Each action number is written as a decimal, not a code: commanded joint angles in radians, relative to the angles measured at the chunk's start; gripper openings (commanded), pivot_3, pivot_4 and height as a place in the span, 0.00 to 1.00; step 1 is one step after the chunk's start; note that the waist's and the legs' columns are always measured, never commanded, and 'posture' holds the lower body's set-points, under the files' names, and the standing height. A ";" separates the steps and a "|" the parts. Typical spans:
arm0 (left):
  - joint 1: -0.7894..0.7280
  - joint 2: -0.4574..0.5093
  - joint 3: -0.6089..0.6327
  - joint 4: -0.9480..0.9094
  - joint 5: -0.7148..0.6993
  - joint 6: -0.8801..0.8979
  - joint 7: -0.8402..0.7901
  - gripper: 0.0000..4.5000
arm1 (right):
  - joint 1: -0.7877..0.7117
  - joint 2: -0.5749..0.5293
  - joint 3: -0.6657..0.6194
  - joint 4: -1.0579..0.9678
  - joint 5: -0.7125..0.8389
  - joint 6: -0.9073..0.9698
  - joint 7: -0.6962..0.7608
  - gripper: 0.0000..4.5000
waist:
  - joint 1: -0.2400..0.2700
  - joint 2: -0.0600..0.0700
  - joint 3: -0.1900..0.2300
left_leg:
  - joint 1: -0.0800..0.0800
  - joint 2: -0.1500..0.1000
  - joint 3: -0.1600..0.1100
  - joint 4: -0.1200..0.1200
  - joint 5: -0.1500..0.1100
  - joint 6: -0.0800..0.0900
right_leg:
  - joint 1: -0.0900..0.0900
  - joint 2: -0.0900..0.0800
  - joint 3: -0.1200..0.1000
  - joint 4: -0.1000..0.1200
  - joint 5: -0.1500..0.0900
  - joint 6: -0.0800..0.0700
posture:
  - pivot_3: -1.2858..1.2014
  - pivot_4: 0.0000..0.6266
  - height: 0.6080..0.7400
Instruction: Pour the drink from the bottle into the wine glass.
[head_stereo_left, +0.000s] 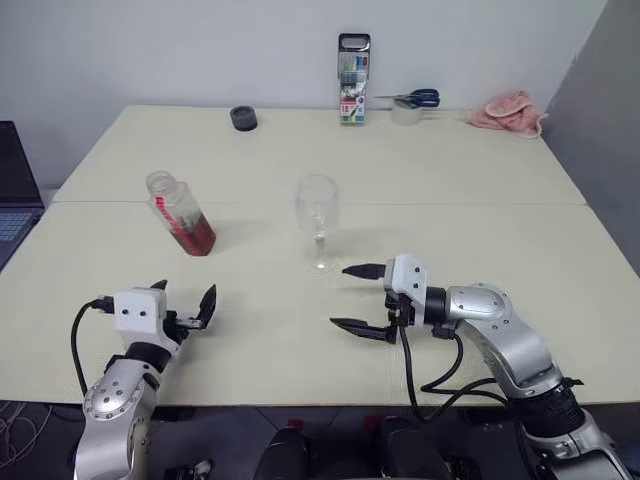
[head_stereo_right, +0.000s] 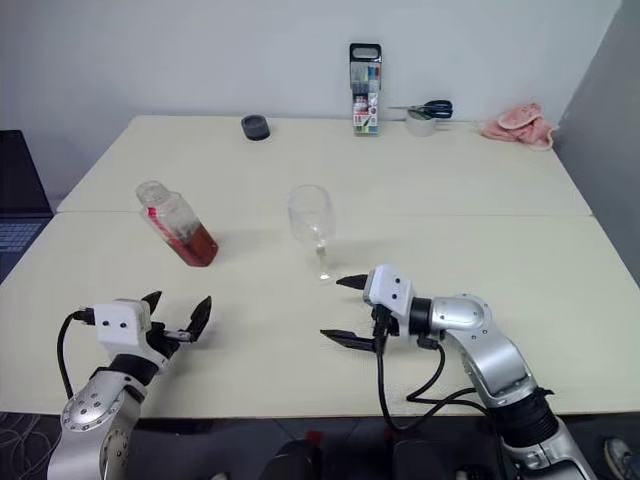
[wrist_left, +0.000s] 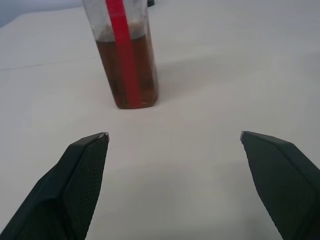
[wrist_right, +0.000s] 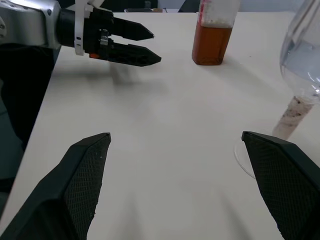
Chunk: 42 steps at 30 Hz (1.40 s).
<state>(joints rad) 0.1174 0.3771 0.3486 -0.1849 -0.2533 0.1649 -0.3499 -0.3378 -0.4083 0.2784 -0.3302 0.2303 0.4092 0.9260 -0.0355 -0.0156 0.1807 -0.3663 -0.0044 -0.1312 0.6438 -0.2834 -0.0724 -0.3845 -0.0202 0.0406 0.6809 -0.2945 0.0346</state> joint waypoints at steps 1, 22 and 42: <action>-0.078 0.067 0.021 0.021 -0.011 -0.008 -0.033 1.00 | -0.023 0.010 0.007 -0.054 0.028 0.023 -0.015 1.00 | 0.006 0.000 0.000 | 0.000 0.000 0.000 0.000 0.000 0.000 | 0.000 0.000 0.000 0.000 0.000 0.000 | 0.52 0.24 1.00; -0.309 0.139 0.039 0.186 -0.056 0.073 -0.046 1.00 | -0.066 0.013 0.024 -0.063 0.044 0.057 -0.064 1.00 | 0.004 -0.001 0.000 | -0.001 0.000 0.000 0.000 0.000 0.000 | -0.001 0.000 0.000 -0.001 0.000 0.000 | 0.52 0.24 1.00; -0.499 0.230 -0.012 0.517 0.009 -0.046 -0.129 1.00 | -0.134 0.032 0.030 -0.079 0.068 0.082 -0.074 1.00 | 0.003 -0.001 0.000 | -0.002 0.000 0.000 0.000 0.000 0.000 | -0.002 -0.001 0.000 0.000 0.000 0.000 | 0.52 0.24 1.00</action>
<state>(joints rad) -0.3611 0.5869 0.3327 0.3312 -0.2527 0.1537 -0.4710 -0.4528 -0.3813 0.3144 -0.3688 0.2795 0.4911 0.8505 -0.0320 -0.0166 0.1812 -0.3680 -0.0046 -0.1315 0.6434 -0.2832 -0.0728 -0.3867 -0.0207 0.0403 0.6805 -0.2944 0.0345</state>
